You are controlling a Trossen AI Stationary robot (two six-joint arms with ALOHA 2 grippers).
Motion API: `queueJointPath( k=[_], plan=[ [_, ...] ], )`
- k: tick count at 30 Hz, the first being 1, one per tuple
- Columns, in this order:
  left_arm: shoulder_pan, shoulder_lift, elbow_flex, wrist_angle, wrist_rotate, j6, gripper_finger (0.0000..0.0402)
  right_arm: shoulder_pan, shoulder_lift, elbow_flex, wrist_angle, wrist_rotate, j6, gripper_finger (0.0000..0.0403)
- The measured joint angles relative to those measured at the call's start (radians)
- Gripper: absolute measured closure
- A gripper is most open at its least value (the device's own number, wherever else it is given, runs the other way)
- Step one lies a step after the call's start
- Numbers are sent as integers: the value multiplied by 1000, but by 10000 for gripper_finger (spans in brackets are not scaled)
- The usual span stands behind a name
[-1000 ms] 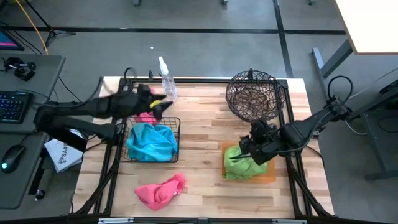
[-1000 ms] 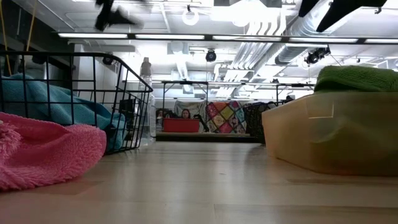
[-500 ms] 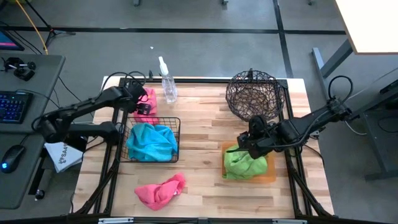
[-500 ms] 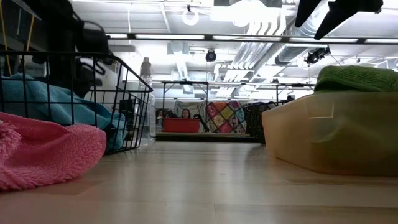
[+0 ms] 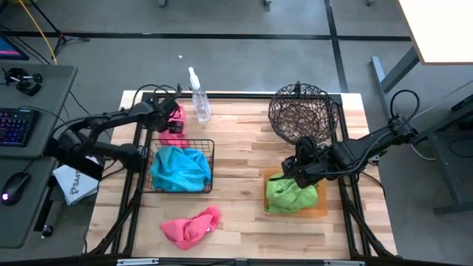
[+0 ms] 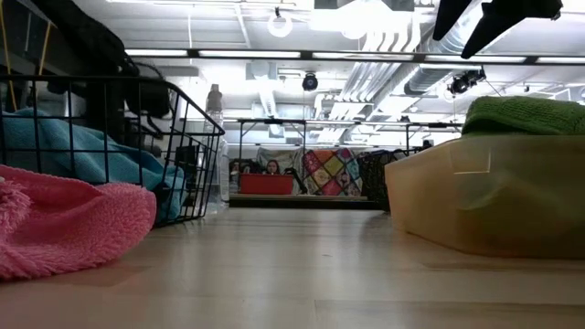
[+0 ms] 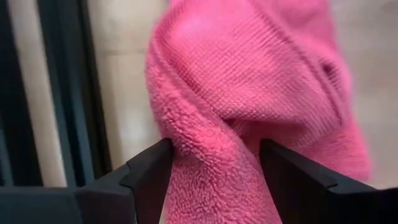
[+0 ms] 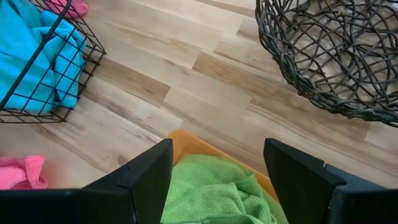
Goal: Sort microfiber towel by color & place in baskets
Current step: Put the top pink microfiber towel into the right wire basket
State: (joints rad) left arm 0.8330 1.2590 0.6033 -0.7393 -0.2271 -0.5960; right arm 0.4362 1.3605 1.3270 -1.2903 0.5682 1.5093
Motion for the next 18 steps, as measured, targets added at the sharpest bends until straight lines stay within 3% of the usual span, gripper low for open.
queueJointPath(
  k=[6,8,10,12,13,18],
  plan=[
    [0,102,0,22,62,57,190,0,0,0,0,0,0,155],
    [-3,108,2,27,77,81,225,0,0,0,0,0,0,155],
    [-17,95,1,28,81,99,284,0,0,0,0,0,0,155],
    [-36,49,-2,27,75,127,360,0,0,0,0,1,0,155],
    [-45,16,-2,37,63,131,379,0,0,0,0,6,-1,155],
    [-67,-183,28,18,34,162,394,0,0,0,8,30,-17,155]
  ],
)
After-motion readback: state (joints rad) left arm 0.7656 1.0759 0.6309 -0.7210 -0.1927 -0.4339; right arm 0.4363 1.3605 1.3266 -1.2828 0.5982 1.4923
